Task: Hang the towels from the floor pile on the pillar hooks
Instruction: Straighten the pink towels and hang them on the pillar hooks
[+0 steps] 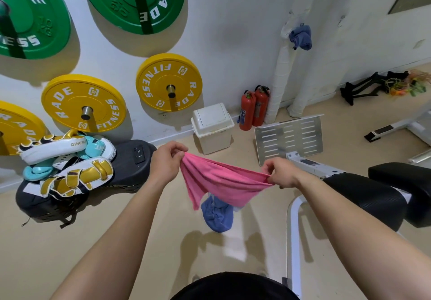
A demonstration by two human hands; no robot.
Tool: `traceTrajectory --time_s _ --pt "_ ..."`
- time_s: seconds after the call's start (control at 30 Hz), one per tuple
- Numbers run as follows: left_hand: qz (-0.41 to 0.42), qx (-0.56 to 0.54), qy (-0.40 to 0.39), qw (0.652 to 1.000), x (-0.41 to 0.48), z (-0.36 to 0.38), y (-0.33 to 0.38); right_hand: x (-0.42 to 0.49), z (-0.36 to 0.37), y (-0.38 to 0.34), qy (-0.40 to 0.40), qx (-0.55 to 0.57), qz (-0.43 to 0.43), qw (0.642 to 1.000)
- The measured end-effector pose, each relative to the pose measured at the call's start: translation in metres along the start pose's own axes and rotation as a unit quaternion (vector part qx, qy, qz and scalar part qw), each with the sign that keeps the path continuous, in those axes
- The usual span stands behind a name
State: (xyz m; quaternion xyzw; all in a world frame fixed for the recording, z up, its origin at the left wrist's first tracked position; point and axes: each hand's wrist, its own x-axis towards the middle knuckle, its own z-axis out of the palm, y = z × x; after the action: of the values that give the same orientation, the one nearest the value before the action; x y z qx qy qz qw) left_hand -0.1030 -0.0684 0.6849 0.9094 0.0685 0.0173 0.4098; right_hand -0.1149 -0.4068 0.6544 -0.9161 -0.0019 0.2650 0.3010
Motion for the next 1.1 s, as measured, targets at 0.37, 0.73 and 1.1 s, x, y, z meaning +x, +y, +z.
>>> traceTrajectory --time_s 0.37,0.73,1.1 --pt "-0.073 0.049 0.019 0.996 0.012 0.016 -0.024 -0.019 -0.002 -0.044 -0.042 0.093 -0.115 0.988" --pt "-0.080 0.037 0.050 0.995 0.030 0.007 -0.018 -0.015 0.002 -0.042 -0.031 0.097 -0.054 0.993" --pt "-0.063 0.047 0.061 0.995 0.032 0.002 -0.017 -0.016 -0.010 -0.029 0.028 0.038 -0.076 0.996"
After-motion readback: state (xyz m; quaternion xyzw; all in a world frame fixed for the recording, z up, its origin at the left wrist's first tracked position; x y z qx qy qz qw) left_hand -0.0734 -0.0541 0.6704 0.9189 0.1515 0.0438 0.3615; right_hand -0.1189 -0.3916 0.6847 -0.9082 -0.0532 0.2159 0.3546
